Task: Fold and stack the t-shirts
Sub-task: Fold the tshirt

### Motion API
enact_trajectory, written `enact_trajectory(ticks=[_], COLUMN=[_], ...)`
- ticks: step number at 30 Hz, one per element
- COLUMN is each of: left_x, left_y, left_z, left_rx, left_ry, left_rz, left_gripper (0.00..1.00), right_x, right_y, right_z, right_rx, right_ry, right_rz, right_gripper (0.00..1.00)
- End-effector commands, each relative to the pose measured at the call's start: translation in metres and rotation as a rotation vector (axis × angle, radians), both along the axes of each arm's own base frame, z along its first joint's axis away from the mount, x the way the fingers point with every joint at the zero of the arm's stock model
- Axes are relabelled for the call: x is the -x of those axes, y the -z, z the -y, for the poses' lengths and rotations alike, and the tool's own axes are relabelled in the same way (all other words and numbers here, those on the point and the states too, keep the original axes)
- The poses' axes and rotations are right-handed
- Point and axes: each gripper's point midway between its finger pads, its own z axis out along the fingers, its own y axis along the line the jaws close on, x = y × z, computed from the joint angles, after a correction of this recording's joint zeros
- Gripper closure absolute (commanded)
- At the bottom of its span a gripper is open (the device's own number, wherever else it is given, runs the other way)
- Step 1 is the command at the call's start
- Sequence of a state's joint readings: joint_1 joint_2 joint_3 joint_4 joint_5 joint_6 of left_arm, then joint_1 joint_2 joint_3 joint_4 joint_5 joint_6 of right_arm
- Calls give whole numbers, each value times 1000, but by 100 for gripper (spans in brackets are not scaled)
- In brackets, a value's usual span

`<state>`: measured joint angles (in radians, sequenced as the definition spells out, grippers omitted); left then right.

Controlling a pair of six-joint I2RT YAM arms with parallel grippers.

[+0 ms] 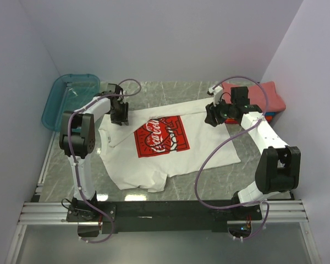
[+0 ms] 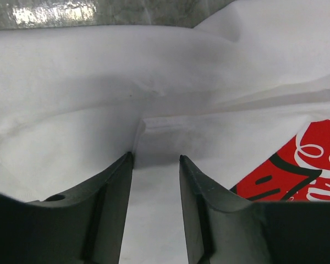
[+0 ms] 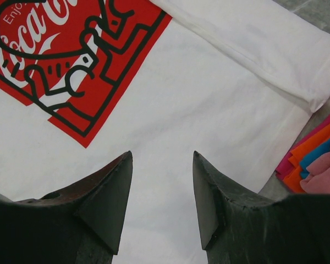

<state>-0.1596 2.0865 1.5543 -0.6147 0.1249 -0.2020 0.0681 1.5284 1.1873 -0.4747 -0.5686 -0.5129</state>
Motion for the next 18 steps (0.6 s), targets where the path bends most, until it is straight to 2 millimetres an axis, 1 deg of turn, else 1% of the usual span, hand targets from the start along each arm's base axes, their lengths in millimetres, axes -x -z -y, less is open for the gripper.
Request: enact_trajectory(ticks=[1,3,4,5,6,9,10,11,13,14,18], left_x=[-4,-3,-3,-3,-3,-2,-1,0,0,3,7], left_y=[-5,-5,-6,-9,-10,-21,-22,-28,-34,-39,-55], left_z=[1,3,4,5,6,11,13,13,13,14,17], left_rx=[-36,-45,-46,-47,-53,-54,-52,-49,-53,-52,-55], left_ry=[14,16,20,22,22,31,35,36,34,36,39], left_rz=[13,13,17,23,29,60,63,75,88,99,133], left_gripper=[56,61,68,71,80,87,93,96,99,99,99], right_x=[1,1,1,1,0,0,0,0,0,0,-1], right_y=[-6,-6,-6,-6,-7,-7,-7,-8,-6,-7,-8], right_z=[-1,0,0,0,1,2,2,3,4,4,4], right_rx=[-26,-27,-27,-25,-26,-25,-25,-25,-25,-27,-28], right_ry=[1,2,2,1,4,5,7,8,11,9,12], right_rz=[10,9,9,10,12,13,13,16,12,11,14], right_gripper=[45,45,45,45,45,45,45,45,45,45,45])
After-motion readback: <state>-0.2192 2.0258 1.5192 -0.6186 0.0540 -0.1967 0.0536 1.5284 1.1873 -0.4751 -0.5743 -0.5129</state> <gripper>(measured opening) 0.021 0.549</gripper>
